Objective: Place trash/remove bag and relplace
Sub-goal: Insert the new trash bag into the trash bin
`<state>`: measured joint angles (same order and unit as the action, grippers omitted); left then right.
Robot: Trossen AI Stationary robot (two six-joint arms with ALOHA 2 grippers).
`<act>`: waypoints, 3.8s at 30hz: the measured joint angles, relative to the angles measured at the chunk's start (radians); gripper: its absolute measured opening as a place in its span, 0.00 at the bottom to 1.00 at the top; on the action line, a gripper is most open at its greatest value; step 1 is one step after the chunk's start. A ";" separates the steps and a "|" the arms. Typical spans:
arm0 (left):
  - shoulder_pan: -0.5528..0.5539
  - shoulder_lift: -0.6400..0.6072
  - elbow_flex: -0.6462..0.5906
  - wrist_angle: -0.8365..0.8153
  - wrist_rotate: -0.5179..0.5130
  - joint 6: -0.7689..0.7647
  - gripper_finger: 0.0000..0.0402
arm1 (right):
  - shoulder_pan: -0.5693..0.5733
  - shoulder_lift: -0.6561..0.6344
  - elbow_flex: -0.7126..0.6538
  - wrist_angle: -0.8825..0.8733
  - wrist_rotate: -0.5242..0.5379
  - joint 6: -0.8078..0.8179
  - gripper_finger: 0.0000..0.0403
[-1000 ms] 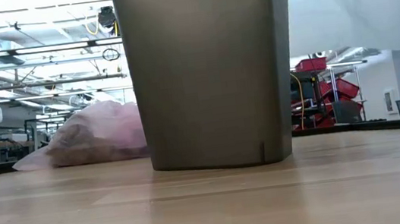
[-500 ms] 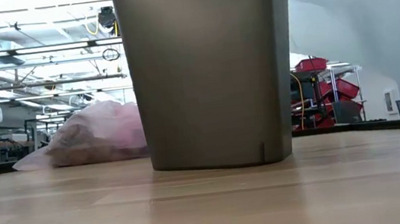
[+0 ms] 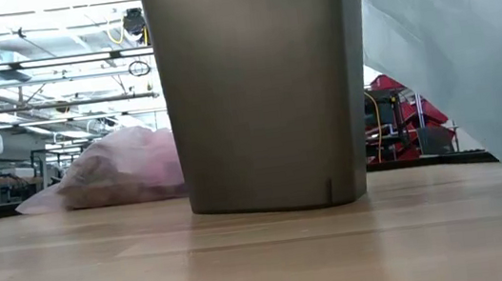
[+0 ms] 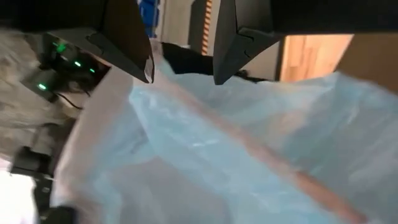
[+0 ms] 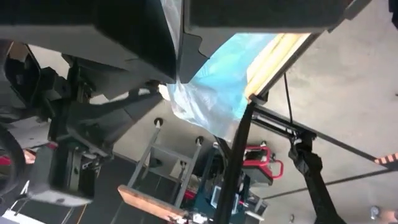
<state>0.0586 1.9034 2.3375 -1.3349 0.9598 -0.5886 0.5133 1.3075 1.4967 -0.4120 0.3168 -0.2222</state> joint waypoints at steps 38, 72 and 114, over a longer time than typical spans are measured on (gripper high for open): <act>-0.006 0.086 0.000 0.020 0.122 0.108 0.01 | -0.001 0.000 0.000 -0.020 0.000 -0.002 0.03; -0.016 0.106 0.000 0.044 0.174 -0.034 0.45 | -0.001 0.000 0.000 -0.020 0.000 -0.001 0.03; 0.247 -0.258 0.019 0.676 -0.128 -0.244 0.00 | -0.011 -0.042 -0.001 0.592 0.524 -0.698 0.11</act>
<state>0.3058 1.6450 2.3562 -0.6594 0.8314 -0.8327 0.5020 1.2652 1.4960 0.1797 0.8412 -0.9205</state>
